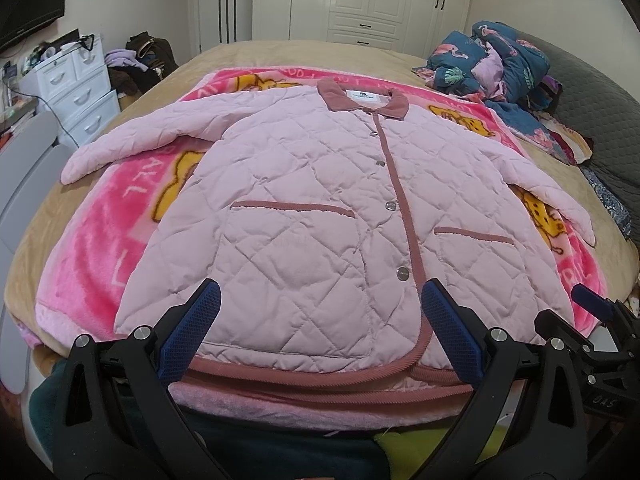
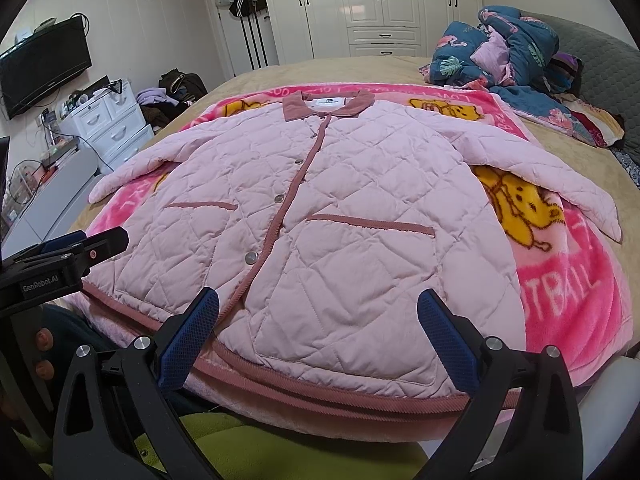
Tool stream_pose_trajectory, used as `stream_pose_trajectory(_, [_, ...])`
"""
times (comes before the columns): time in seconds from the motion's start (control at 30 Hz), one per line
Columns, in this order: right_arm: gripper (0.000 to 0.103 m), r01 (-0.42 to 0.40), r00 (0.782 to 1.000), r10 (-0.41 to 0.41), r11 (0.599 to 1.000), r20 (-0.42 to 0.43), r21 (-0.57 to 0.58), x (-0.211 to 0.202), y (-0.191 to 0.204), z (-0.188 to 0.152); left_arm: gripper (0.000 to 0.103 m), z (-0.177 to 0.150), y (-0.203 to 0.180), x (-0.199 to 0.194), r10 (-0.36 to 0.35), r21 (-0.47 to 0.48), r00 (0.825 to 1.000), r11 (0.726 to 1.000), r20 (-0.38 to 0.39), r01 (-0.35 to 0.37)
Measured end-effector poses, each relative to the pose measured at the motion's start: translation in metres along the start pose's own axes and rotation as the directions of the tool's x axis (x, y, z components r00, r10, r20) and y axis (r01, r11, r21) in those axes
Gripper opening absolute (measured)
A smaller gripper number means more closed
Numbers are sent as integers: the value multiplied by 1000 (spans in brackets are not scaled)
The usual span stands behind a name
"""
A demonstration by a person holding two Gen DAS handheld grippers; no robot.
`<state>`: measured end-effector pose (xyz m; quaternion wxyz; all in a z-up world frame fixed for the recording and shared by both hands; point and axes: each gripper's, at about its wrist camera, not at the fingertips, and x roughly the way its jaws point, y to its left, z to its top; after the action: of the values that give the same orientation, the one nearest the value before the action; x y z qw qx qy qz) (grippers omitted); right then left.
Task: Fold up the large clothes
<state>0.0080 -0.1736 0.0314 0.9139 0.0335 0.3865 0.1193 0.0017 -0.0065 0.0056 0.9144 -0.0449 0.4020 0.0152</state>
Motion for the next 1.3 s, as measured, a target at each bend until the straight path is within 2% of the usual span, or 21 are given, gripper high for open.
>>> stream_pose_trajectory(0.93, [99,-2,1000,2,1000,8,31,4,-9,6,94,-4,-12,-1,-6,4,1000,1000,9,6])
stream_pose_trajectory(1.17, [99,-3,1000,3,999,15,50,8,-17,17,94,4,-13,5,-11,5,1000,1000,-2,11])
stream_pose_trajectory(1.3, [99,-5,1000,4,998,26,62,10,-21,29,94,21,-15,11,-24,5,1000,1000,-13,24])
